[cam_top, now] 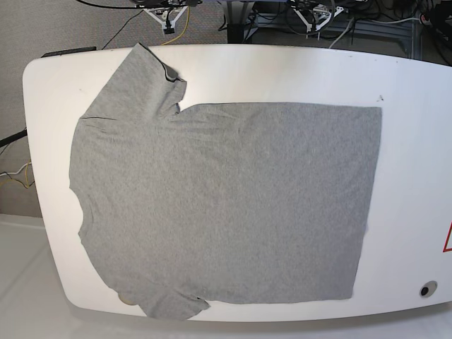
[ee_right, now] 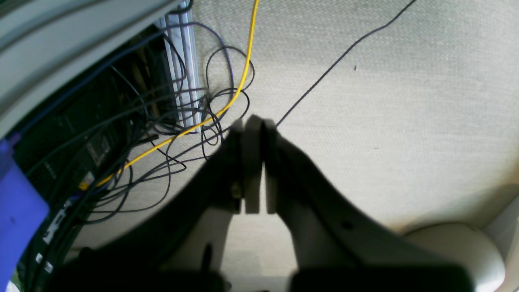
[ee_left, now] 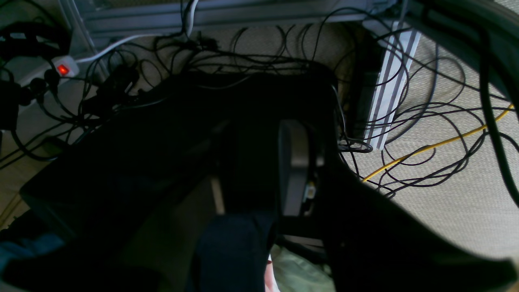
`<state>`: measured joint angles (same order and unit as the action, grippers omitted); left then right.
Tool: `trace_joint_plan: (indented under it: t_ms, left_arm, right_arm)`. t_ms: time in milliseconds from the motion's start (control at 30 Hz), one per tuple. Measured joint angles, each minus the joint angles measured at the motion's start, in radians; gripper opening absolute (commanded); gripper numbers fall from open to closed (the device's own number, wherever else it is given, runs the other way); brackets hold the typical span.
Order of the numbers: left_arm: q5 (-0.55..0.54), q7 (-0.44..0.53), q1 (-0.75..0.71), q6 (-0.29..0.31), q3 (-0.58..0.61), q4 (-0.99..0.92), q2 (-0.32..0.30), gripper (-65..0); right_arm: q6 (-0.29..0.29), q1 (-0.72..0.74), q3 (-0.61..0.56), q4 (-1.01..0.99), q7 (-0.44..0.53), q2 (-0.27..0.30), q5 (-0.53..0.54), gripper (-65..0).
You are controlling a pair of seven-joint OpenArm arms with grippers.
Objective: Fold the T-shirt properly
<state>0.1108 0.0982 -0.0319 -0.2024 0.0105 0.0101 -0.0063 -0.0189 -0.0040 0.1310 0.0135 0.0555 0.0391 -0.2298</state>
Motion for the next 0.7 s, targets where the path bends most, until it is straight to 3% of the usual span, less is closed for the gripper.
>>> trace_joint_plan:
  t_ms: [700]
  left_arm:
    - [-0.001, -0.001, -0.024, 0.02, 0.0, -0.005, -0.003, -45.5]
  right_arm:
    - [0.0, -0.027, 0.0, 0.026, 0.012, 0.003, 0.0, -64.3]
